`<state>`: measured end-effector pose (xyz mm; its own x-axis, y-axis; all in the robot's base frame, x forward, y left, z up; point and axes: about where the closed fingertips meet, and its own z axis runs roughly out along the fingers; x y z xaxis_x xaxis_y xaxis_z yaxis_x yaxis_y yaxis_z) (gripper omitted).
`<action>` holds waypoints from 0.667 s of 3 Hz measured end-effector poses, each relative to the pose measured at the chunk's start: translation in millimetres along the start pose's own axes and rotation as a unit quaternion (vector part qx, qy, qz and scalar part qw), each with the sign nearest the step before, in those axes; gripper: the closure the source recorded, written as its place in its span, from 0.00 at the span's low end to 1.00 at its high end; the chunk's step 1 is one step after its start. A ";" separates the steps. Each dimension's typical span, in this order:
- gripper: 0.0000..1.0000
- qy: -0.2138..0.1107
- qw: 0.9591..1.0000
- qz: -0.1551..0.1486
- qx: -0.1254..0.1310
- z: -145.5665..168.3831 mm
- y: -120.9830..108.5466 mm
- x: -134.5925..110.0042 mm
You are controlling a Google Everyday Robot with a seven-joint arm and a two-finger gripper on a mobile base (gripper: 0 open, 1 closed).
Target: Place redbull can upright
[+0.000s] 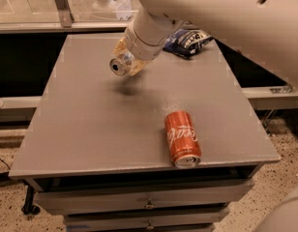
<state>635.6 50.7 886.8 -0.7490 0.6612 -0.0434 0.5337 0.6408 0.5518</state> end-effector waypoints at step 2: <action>1.00 0.061 0.986 0.124 -0.095 -31.0 -7.4 -21.8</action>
Offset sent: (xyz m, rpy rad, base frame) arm -0.0035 -0.0372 0.0576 0.6350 0.1079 -0.2264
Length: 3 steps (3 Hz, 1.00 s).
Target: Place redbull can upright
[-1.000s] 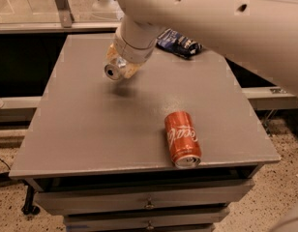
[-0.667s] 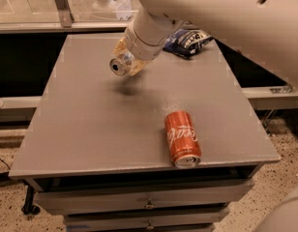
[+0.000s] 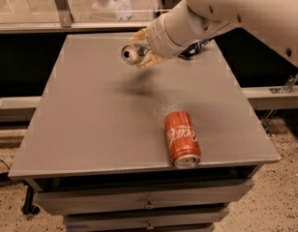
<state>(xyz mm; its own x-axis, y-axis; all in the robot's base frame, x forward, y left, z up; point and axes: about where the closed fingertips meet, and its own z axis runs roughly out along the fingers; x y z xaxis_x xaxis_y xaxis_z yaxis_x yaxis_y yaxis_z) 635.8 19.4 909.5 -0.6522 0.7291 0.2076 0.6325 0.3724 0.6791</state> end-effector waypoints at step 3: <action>1.00 0.094 0.983 0.103 -0.116 -21.5 16.4 13.7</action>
Offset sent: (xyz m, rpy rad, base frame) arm -0.0121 0.0159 0.0597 0.6632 0.1036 -0.1367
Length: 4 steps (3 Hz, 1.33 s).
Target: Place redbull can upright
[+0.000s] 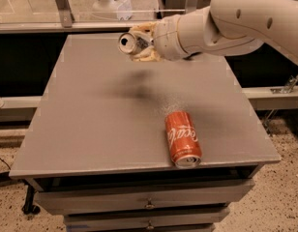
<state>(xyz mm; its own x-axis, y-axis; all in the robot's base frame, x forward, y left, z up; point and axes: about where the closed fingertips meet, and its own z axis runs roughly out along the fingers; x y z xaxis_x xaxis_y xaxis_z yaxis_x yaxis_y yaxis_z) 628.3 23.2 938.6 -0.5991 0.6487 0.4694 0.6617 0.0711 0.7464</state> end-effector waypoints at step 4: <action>1.00 0.109 0.990 0.085 -0.009 -23.3 15.1 31.7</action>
Offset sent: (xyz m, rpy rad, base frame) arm 0.0021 0.0064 0.0147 0.2247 0.0582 0.0196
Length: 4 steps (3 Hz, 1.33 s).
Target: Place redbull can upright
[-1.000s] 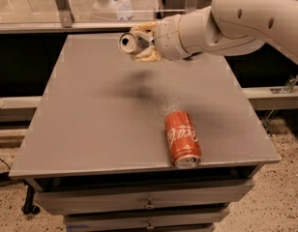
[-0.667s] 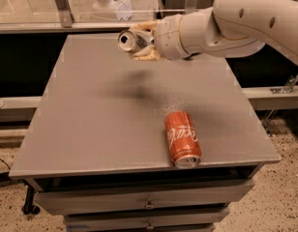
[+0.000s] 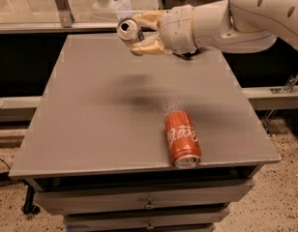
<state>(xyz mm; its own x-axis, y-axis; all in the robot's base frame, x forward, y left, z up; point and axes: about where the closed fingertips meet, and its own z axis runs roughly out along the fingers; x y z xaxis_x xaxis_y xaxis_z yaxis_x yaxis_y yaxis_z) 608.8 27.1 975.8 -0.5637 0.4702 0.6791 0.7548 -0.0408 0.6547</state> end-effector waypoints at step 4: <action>1.00 0.054 0.977 0.072 0.195 27.8 -54.6 -9.5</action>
Offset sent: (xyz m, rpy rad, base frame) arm -0.0356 0.0223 -0.0348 -0.1488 0.2844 0.2465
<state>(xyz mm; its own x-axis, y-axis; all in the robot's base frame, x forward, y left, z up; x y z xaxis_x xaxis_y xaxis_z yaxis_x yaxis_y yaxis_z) 582.2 49.3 924.3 -0.4580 0.3871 0.8003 0.8876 0.2486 0.3877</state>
